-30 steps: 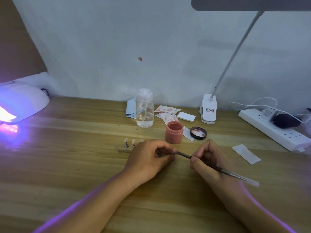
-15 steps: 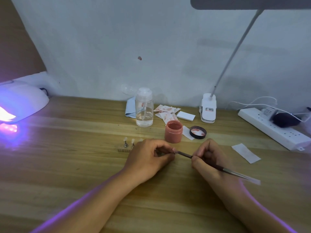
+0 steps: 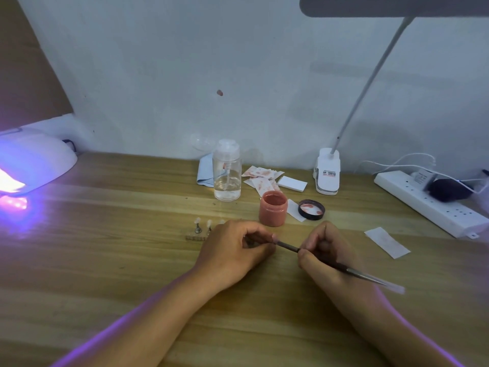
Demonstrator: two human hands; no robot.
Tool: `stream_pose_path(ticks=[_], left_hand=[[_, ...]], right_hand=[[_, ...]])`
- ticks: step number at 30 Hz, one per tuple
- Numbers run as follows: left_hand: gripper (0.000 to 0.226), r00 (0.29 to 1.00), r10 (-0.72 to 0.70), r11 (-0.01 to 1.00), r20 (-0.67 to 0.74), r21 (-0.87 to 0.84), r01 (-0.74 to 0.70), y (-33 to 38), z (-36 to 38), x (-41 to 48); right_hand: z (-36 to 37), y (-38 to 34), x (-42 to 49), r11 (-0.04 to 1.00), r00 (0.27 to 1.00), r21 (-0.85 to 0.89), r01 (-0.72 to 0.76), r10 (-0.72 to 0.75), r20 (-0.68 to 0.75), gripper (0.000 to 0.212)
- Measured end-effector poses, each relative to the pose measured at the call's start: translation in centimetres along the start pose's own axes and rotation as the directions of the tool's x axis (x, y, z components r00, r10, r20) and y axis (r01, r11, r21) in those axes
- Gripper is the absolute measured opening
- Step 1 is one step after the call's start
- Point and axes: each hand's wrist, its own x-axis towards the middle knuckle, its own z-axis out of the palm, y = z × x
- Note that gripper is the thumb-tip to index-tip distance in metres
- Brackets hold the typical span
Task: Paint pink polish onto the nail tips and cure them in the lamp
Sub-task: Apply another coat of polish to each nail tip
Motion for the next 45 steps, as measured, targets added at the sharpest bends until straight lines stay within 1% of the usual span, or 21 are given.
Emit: stream_pose_path(ticks=[3, 5, 8, 10, 12, 14, 16, 18, 19, 25, 27, 31, 33, 35, 37, 39, 41, 43, 45], left_hand=[[0.014, 1.0, 0.003, 1.0, 0.015, 0.009, -0.003, 0.1, -0.1, 0.0], [0.016, 1.0, 0.003, 1.0, 0.021, 0.021, -0.003, 0.1, -0.2, 0.0], [0.017, 1.0, -0.001, 0.999, 0.013, 0.033, 0.001, -0.1, -0.2, 0.1], [0.017, 1.0, -0.007, 1.0, 0.008, 0.026, 0.006, -0.1, -0.2, 0.2], [0.018, 1.0, -0.005, 1.0, 0.003, 0.02, 0.005, -0.2, -0.3, 0.2], [0.018, 1.0, -0.006, 1.0, -0.002, 0.008, 0.006, -0.1, -0.2, 0.1], [0.016, 1.0, -0.003, 1.0, -0.011, 0.0, 0.003, -0.1, -0.2, 0.0], [0.013, 1.0, -0.001, 1.0, -0.015, -0.009, 0.0, -0.1, -0.2, 0.0], [0.011, 1.0, 0.0, 1.0, -0.015, -0.02, 0.0, -0.1, -0.3, 0.0], [0.015, 1.0, 0.002, 0.997, 0.0, -0.075, -0.001, -0.3, -0.3, 0.1], [0.016, 1.0, 0.004, 0.996, 0.0, -0.089, -0.004, -0.4, -0.2, 0.0], [0.014, 1.0, -0.006, 0.994, -0.017, -0.113, 0.004, -0.3, 0.0, 0.1], [0.011, 1.0, -0.024, 0.99, -0.014, -0.137, 0.022, -0.3, 0.0, 0.1], [0.009, 0.999, -0.039, 0.989, -0.005, -0.146, 0.037, -0.3, 0.0, 0.1], [0.008, 0.999, -0.047, 0.987, -0.001, -0.154, 0.046, -0.4, 0.0, 0.1], [0.008, 0.998, -0.057, 0.987, -0.006, -0.153, 0.055, -0.4, 0.1, 0.1], [0.008, 0.998, -0.057, 0.988, -0.008, -0.141, 0.056, -0.4, 0.1, 0.1], [0.009, 0.999, -0.05, 0.99, -0.003, -0.129, 0.049, -0.4, 0.2, 0.1], [0.01, 0.999, -0.045, 0.993, 0.0, -0.112, 0.044, -0.3, 0.2, 0.0]], right_hand=[[-0.4, 0.3, 0.0, 0.998, 0.996, 0.061, 0.033, -0.027, -0.084, 0.013], [-0.3, 0.3, -0.2, 0.993, 0.99, 0.087, 0.083, -0.072, -0.125, 0.012], [0.2, -0.1, -0.3, 0.983, 0.973, 0.044, 0.177, -0.168, -0.156, 0.008], [0.4, -0.6, -0.1, 0.983, 0.972, 0.033, 0.18, -0.173, -0.16, 0.009], [0.2, -1.2, 0.3, 0.987, 0.978, 0.064, 0.147, -0.136, -0.156, 0.014], [0.1, -1.6, 1.1, 0.994, 0.982, 0.072, 0.082, -0.069, -0.175, 0.018], [0.2, -1.8, 2.5, 1.0, 0.981, 0.016, -0.013, 0.016, -0.196, 0.015], [0.3, -1.9, 4.5, 0.993, 0.973, -0.01, -0.115, 0.111, -0.202, 0.007], [0.4, -1.9, 5.6, 0.989, 0.969, -0.022, -0.148, 0.141, -0.203, 0.007], [1.1, -0.7, 10.1, 0.946, 0.963, -0.22, -0.236, 0.197, -0.184, 0.008], [1.1, -0.4, 10.4, 0.938, 0.961, -0.243, -0.246, 0.203, -0.189, 0.007], [0.7, -0.5, 10.1, 0.94, 0.96, -0.225, -0.255, 0.22, -0.171, 0.007], [0.6, -0.8, 9.5, 0.949, 0.962, -0.191, -0.251, 0.222, -0.162, 0.008], [0.5, -1.1, 8.5, 0.966, 0.961, -0.126, -0.226, 0.199, -0.191, 0.009], [0.1, -1.4, 7.1, 0.983, 0.959, -0.006, -0.186, 0.181, -0.216, 0.009], [-0.5, -1.0, 5.1, 0.976, 0.966, 0.15, -0.16, 0.186, -0.179, 0.013], [-0.7, -0.2, 2.8, 0.956, 0.973, 0.261, -0.135, 0.178, -0.145, 0.014], [-0.8, 0.5, 1.2, 0.94, 0.977, 0.325, -0.103, 0.157, -0.145, 0.009], [-0.8, 0.8, 0.8, 0.934, 0.977, 0.348, -0.079, 0.142, -0.16, 0.01]])
